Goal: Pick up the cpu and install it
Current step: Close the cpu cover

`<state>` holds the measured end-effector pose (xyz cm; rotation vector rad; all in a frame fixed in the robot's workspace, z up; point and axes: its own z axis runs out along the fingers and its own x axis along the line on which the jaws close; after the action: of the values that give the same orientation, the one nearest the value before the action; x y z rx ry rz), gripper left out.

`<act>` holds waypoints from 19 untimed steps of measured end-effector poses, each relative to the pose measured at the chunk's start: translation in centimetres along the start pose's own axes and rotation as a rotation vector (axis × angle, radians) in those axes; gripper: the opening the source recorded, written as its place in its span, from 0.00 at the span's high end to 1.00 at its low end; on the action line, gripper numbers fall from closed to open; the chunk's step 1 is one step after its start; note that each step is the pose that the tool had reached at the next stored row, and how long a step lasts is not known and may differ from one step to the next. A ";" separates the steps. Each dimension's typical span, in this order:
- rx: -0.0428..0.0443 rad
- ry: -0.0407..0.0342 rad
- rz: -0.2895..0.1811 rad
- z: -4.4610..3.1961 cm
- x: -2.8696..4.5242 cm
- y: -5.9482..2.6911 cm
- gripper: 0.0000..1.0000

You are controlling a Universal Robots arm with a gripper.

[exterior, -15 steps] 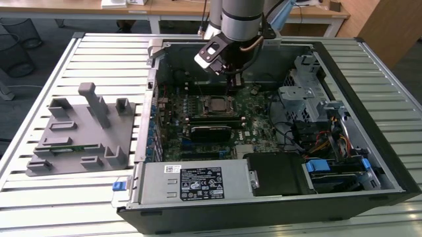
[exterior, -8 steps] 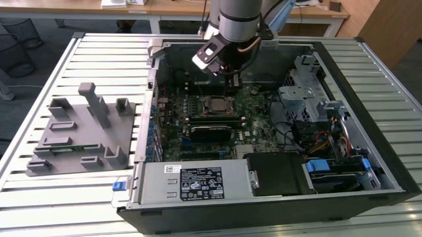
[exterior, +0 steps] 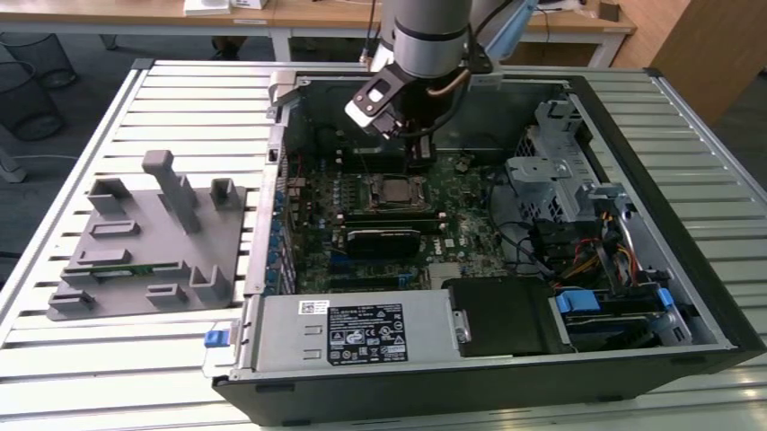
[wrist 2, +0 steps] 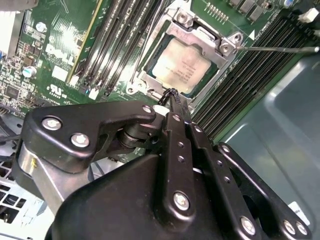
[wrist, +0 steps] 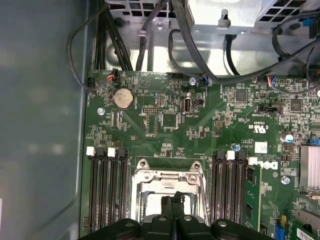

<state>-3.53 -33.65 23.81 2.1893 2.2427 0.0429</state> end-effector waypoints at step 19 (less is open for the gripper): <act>0.0075 0.0007 -0.019 1.19 0.03 -2.35 0.89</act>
<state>-5.84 -33.66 22.56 2.1717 2.2674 0.0352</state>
